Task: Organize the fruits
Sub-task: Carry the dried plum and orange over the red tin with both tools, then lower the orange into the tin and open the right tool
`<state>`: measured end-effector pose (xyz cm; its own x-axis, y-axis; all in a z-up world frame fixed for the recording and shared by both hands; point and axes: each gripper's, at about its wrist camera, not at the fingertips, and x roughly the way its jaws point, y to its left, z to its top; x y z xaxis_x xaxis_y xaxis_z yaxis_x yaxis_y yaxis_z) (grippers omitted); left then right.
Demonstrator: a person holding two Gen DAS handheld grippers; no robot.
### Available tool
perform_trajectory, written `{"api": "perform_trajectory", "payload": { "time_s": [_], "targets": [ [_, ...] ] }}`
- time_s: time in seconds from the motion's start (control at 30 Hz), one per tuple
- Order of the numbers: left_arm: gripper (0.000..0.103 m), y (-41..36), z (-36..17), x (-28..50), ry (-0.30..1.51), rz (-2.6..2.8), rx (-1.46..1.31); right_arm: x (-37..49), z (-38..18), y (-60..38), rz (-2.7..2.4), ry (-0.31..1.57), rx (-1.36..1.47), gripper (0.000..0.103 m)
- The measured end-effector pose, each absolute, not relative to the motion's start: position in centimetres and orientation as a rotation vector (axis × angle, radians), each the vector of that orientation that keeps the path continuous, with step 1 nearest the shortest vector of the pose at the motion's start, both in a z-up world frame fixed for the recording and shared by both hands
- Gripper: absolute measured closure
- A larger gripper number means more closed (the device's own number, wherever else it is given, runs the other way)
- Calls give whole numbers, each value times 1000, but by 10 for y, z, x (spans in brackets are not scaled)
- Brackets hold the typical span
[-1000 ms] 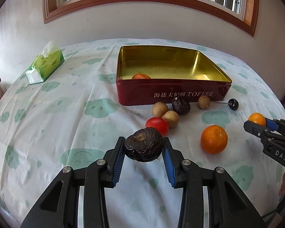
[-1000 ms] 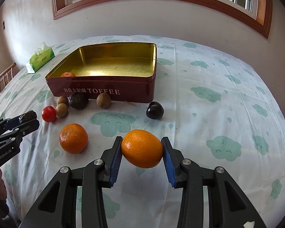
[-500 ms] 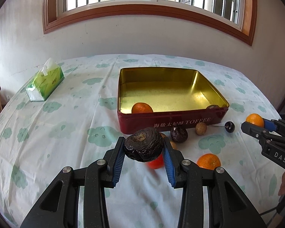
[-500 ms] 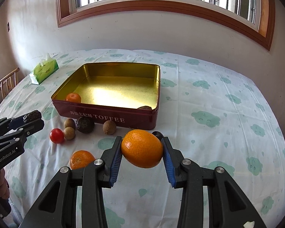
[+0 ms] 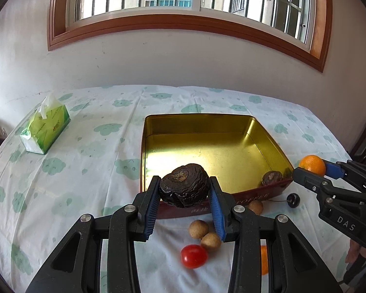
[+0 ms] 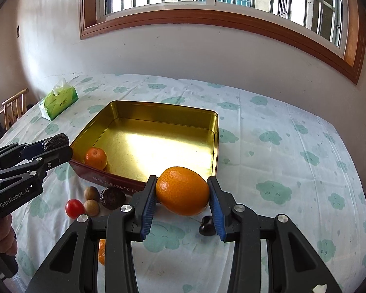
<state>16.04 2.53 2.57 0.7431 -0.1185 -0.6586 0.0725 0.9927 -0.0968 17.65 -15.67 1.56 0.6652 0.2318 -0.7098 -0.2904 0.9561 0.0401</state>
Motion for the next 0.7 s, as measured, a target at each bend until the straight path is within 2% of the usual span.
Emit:
{"api": "perform_trajectory", "payload": {
  "time_s": [0.7],
  "targets": [
    [63,26,-11,206,827,-84,-54,229,-21,-141,315,871,-57,65]
  ]
}}
